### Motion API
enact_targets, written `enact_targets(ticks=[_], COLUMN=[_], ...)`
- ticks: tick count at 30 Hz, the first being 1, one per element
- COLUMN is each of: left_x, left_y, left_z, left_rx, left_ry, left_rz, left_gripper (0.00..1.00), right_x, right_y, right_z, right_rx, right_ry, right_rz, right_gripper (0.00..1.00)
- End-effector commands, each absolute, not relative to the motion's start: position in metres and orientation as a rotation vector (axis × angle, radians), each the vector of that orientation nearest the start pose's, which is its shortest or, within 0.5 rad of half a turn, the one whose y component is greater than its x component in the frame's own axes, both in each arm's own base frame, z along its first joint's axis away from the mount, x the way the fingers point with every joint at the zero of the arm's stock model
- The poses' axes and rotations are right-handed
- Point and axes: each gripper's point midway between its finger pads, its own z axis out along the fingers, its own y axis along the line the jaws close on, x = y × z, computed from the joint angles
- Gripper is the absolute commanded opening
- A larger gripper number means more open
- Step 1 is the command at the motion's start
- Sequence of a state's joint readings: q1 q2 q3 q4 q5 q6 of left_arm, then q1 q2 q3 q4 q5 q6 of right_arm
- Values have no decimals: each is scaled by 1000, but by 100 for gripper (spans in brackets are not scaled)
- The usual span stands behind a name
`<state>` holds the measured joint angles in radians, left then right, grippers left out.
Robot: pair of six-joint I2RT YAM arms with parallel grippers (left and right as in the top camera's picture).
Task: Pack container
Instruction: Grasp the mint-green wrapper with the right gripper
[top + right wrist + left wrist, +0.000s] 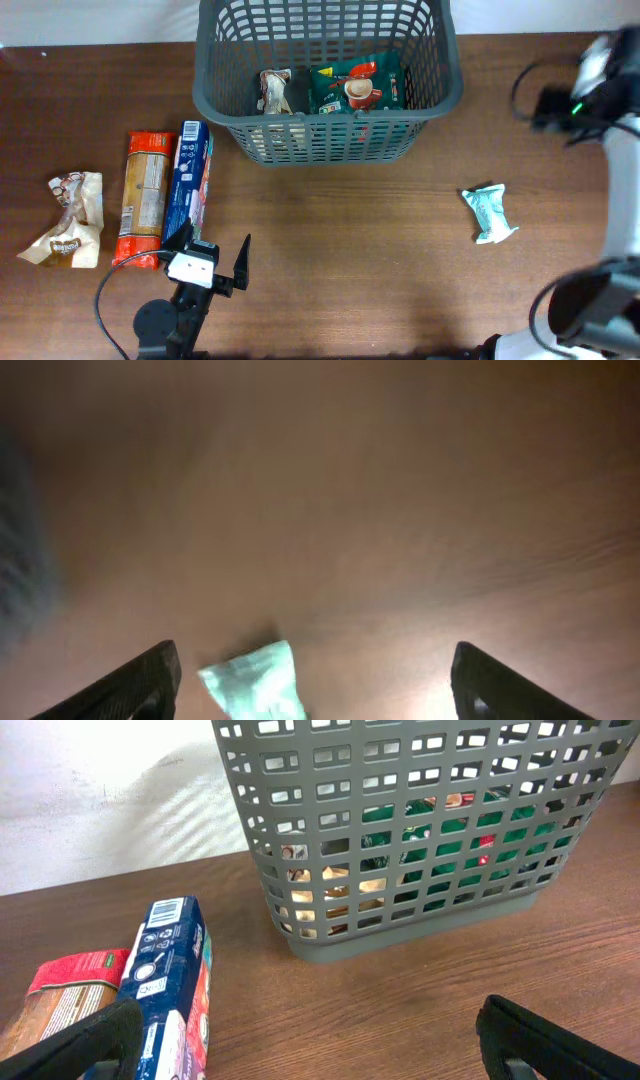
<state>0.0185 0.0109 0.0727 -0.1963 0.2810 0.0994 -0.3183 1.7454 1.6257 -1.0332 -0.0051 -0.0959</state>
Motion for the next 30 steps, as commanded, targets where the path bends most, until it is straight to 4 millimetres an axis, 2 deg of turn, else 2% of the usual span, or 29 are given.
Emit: enact_targets(ticks=[1, 3, 6, 15, 20, 23, 27, 28, 30], left_x=[234, 234, 234, 234, 234, 234, 234, 234, 234], left_y=[-46, -46, -46, -46, -46, -46, -46, -46, -46], left_z=[157, 157, 157, 157, 157, 157, 157, 157, 157], left_rx=[280, 280, 280, 280, 280, 280, 280, 280, 280], left_ry=[1680, 1680, 1680, 1680, 1680, 1680, 1680, 1680, 1680], left_rz=[-169, -169, -169, -169, -169, -169, -169, -169, -169], left_gripper=[99, 99, 99, 99, 99, 99, 99, 99, 99], right_x=[373, 359, 347, 333, 326, 322, 317, 317, 317], right_y=[-119, -114, -108, -99, -94, -83, -71, -69, -64], right_z=[128, 102, 78, 41, 25, 17, 6, 5, 1], right_rx=[20, -68, -163, -248, -252, -261, -339, -350, -375], right_ry=[2848, 2914, 2972, 3063, 3112, 3128, 3148, 3149, 3156], right_rz=[-96, -77, -56, 36, 98, 179, 198, 194, 195], right_gripper=[83, 85, 87, 100, 100, 100, 100, 97, 86])
